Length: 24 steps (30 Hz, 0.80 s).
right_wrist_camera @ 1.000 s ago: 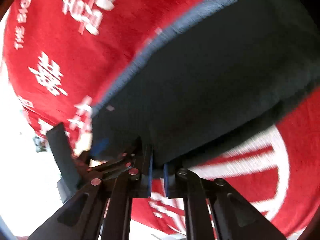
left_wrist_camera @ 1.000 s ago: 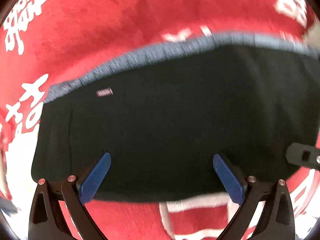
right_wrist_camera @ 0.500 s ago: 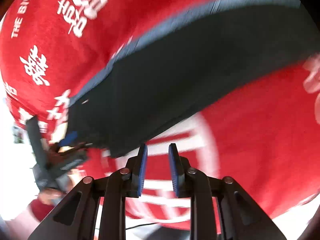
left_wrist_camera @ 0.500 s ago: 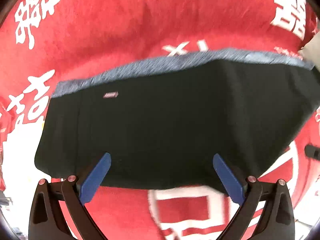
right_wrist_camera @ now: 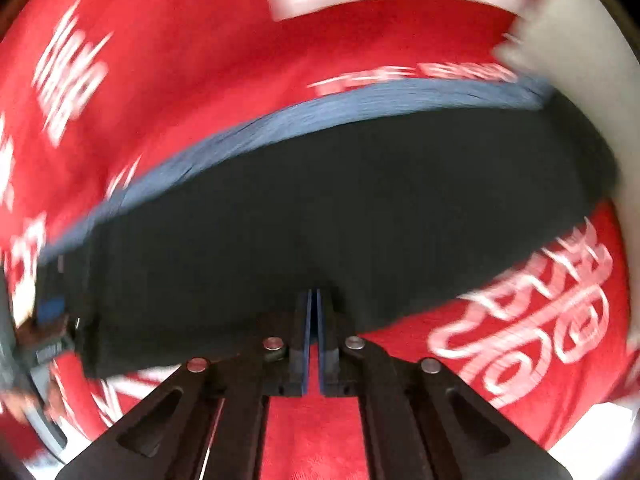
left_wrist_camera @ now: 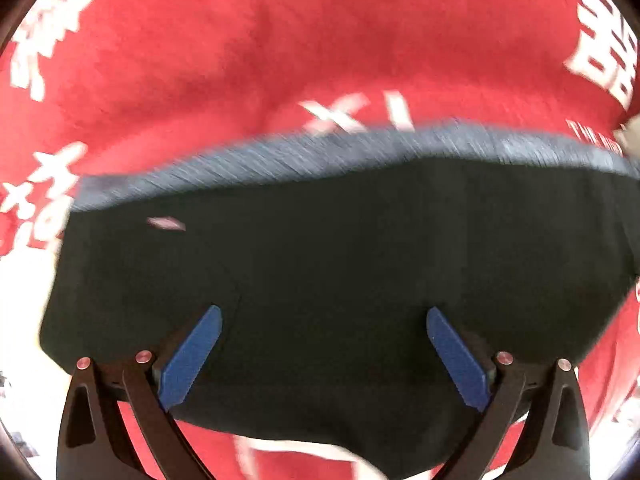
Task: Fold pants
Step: 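Open both grippers and regrasp the waistband edge of the folded trousers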
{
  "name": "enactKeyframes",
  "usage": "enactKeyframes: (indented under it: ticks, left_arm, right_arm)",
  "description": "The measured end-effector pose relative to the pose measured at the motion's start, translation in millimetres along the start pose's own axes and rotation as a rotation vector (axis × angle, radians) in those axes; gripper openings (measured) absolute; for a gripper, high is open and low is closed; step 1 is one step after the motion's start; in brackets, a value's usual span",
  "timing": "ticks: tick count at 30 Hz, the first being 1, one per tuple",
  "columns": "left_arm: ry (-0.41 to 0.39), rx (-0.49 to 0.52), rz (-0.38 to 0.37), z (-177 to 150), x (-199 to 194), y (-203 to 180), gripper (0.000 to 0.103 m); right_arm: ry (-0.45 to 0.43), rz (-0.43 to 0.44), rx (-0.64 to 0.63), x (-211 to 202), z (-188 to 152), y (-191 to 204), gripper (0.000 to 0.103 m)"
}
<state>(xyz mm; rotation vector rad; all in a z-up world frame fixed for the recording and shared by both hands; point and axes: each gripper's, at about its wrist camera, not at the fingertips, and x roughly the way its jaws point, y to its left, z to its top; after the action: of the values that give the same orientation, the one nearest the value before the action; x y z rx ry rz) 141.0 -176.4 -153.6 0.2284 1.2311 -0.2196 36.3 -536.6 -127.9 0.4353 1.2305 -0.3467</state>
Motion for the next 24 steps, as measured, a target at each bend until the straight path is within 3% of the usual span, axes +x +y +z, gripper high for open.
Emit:
enactKeyframes:
  ticks: [3, 5, 8, 12, 16, 18, 20, 22, 24]
  left_arm:
    - [-0.045, -0.039, 0.063, 18.3, -9.7, 25.2, 0.103]
    - [-0.040, -0.099, 0.104, 31.0, -5.2, 45.6, 0.103]
    - [-0.024, -0.157, 0.158, 50.7, 9.8, 69.6, 0.103]
    - [-0.031, -0.143, 0.301, 59.9, 25.3, 91.4, 0.103]
    - [0.014, -0.226, 0.301, 52.4, 46.0, 119.9, 0.103]
    - [0.016, -0.257, 0.274, 49.5, 58.5, 127.0, 0.103]
    - [0.004, -0.294, 0.262, 51.7, 68.3, 135.0, 0.103]
    - [0.006, -0.310, 0.277, 57.6, 72.3, 136.5, 0.103]
    - [0.022, -0.281, 0.299, 62.1, 71.0, 130.9, 0.103]
  right_arm:
    - [0.027, 0.077, 0.026, -8.4, 19.1, -4.0, 0.006]
    - [0.027, 0.124, -0.015, -8.6, 30.8, 13.7, 0.006]
    - [0.043, 0.202, -0.114, 2.7, 44.6, 59.9, 0.010]
    - [0.098, 0.318, -0.218, 35.7, 51.8, 140.1, 0.016]
    - [0.128, 0.358, -0.279, 60.9, 42.8, 188.3, 0.016]
    - [0.130, 0.315, -0.312, 82.1, 38.8, 207.7, 0.016]
    - [0.090, 0.294, -0.308, 96.1, 42.1, 205.8, 0.011]
    - [0.085, 0.301, -0.269, 103.9, 50.9, 201.0, 0.000]
    - [0.097, 0.315, -0.201, 104.4, 60.8, 188.0, 0.000]
